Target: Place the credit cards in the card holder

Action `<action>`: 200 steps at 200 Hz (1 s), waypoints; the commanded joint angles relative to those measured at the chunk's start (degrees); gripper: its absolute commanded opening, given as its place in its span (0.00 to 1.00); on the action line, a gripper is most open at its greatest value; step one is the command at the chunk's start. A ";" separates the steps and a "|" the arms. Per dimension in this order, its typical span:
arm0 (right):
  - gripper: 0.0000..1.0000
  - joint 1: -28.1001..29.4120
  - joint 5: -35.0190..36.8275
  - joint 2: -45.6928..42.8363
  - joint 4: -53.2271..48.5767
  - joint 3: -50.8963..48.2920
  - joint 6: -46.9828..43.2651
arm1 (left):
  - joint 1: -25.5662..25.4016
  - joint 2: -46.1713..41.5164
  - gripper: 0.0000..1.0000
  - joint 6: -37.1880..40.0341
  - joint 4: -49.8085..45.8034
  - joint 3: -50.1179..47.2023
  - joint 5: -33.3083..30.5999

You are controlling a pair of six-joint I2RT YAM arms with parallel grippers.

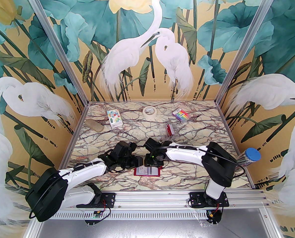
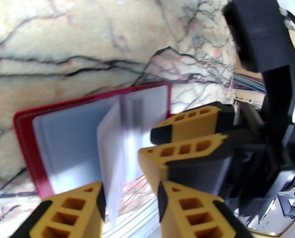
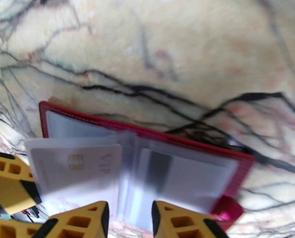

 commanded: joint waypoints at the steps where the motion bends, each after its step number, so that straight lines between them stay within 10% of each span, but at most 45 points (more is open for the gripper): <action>1: 0.36 -1.92 1.48 -4.20 -0.18 -1.22 -0.91 | -1.18 1.06 0.40 -2.63 5.50 -0.85 2.46; 200: 0.37 -9.96 3.49 -14.47 -2.28 -8.94 -2.59 | -8.74 12.41 0.41 -2.21 8.75 8.43 0.31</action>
